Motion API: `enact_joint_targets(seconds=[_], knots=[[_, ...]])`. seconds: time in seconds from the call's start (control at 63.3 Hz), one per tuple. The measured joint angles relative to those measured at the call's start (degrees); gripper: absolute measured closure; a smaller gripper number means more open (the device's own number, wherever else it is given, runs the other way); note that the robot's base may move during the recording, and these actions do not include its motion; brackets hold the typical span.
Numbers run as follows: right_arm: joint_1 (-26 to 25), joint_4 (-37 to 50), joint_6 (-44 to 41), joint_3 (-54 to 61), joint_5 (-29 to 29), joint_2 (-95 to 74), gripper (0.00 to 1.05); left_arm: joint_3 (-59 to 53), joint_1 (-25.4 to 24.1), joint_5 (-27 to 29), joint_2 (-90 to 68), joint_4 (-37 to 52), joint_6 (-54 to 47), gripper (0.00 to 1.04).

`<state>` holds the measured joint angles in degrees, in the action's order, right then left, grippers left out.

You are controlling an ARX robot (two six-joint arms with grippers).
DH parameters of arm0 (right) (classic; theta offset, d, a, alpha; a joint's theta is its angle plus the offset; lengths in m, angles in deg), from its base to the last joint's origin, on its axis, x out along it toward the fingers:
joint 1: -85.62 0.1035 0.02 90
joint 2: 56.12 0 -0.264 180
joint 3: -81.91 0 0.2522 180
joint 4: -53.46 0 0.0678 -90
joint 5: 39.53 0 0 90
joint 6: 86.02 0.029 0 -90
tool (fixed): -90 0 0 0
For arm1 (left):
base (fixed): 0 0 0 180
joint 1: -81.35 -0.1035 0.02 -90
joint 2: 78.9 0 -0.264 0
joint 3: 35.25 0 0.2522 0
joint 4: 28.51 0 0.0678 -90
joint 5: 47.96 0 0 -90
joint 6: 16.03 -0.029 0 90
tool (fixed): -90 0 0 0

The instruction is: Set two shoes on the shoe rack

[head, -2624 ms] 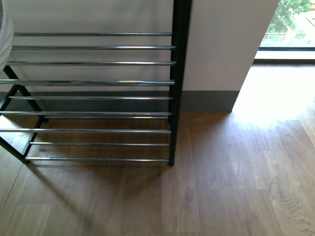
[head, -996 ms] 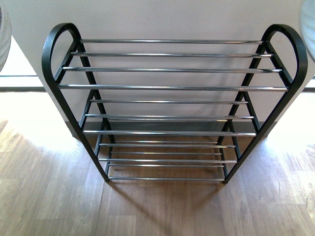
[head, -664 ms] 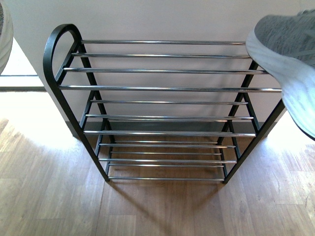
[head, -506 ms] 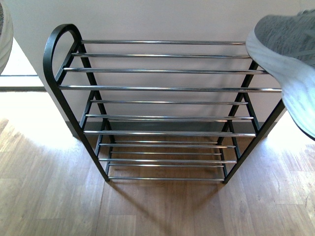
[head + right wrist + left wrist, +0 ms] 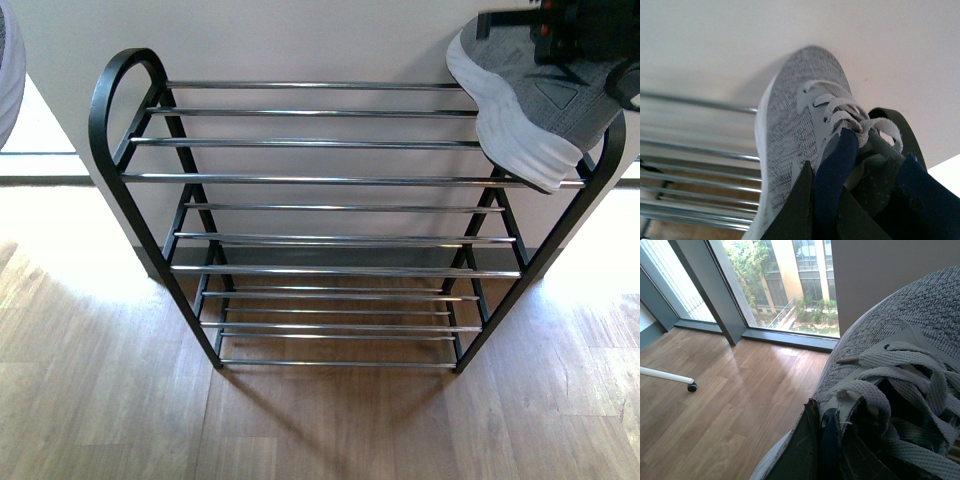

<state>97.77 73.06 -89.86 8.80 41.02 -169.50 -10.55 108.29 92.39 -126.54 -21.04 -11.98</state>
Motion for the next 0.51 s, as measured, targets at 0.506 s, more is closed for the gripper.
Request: enact_joint_targets(seconds=[0.506], knots=[[-2.4, 3.2, -19.8, 2.4, -3.2, -0.5, 1.03, 0.0, 0.0, 0.0, 0.0, 0.0, 0.0, 1.03]])
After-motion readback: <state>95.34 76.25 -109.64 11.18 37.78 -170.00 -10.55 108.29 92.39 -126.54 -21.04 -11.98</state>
